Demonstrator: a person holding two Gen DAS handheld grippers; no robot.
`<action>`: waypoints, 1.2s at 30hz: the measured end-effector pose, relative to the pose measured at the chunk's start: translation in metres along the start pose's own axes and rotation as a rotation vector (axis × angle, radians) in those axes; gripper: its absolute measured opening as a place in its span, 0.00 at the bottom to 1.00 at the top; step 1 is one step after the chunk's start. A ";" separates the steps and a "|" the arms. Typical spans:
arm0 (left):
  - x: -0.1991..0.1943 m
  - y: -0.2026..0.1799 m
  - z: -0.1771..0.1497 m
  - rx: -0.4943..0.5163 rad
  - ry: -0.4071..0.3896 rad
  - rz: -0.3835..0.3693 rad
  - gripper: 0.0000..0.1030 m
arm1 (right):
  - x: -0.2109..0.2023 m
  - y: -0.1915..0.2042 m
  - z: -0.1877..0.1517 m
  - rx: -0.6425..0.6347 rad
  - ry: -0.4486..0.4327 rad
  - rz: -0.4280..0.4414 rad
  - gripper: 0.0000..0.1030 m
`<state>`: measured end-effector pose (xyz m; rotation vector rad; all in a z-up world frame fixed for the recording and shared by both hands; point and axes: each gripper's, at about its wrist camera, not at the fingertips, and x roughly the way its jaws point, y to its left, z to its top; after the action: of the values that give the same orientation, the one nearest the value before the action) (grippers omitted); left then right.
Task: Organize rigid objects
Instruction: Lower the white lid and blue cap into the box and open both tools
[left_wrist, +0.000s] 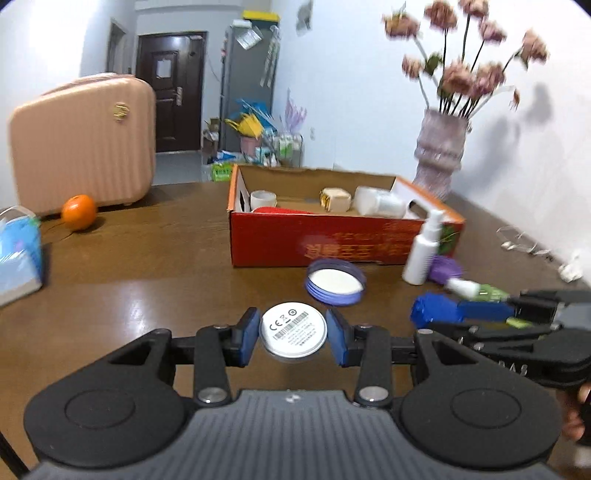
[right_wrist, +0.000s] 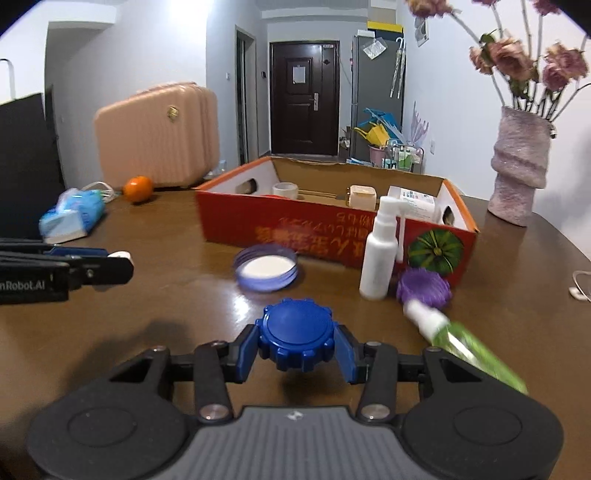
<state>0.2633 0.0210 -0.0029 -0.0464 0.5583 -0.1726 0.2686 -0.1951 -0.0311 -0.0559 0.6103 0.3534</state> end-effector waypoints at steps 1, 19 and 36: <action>-0.013 -0.003 -0.005 -0.014 -0.009 0.001 0.39 | -0.013 0.004 -0.006 0.000 -0.006 0.004 0.43; -0.124 -0.037 -0.037 -0.073 -0.110 -0.033 0.39 | -0.134 0.027 -0.035 0.012 -0.161 0.037 0.43; 0.008 -0.009 0.094 -0.041 -0.154 -0.061 0.39 | -0.031 -0.023 0.109 -0.040 -0.248 0.056 0.43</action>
<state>0.3183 0.0104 0.0734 -0.1156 0.4068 -0.2153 0.3129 -0.2094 0.0745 -0.0321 0.3595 0.4196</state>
